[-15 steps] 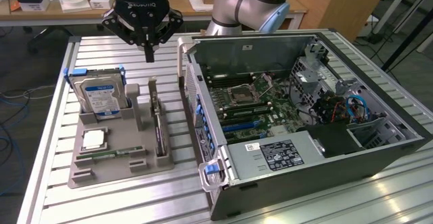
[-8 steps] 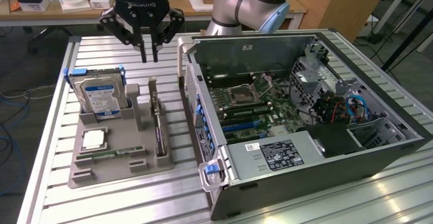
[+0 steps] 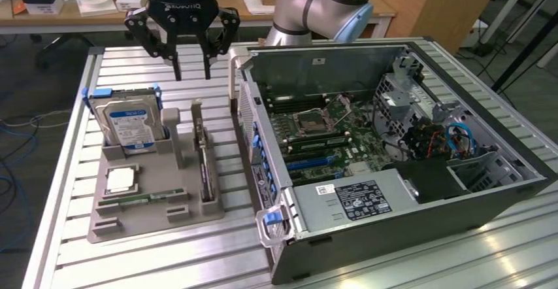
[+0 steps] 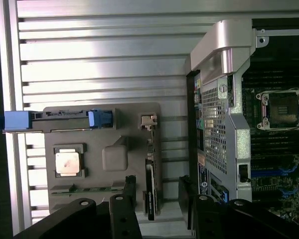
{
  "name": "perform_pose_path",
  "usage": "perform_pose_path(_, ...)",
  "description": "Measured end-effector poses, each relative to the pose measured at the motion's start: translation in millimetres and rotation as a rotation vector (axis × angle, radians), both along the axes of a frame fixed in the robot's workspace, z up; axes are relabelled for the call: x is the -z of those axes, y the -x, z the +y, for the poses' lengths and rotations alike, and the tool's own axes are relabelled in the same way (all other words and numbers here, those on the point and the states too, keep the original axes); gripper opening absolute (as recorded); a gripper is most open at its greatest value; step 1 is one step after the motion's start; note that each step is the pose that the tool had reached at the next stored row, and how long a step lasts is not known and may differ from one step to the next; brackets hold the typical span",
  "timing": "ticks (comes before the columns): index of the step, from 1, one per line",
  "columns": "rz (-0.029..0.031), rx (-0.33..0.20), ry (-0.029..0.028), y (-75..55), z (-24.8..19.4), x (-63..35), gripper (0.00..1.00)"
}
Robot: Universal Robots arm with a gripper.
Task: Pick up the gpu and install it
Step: 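Pick up the gpu and move the gpu toward the slot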
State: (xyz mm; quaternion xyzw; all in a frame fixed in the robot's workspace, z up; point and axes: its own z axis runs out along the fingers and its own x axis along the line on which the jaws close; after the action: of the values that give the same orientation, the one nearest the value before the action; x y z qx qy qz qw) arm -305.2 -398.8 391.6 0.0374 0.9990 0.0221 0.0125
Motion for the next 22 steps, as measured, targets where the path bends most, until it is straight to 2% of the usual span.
perform_pose_path(9,0.0,0.0,0.0,0.0,0.0,0.7,0.47)
perform_pose_path(22,0.0,0.0,0.0,0.0,0.0,7.2,0.47)
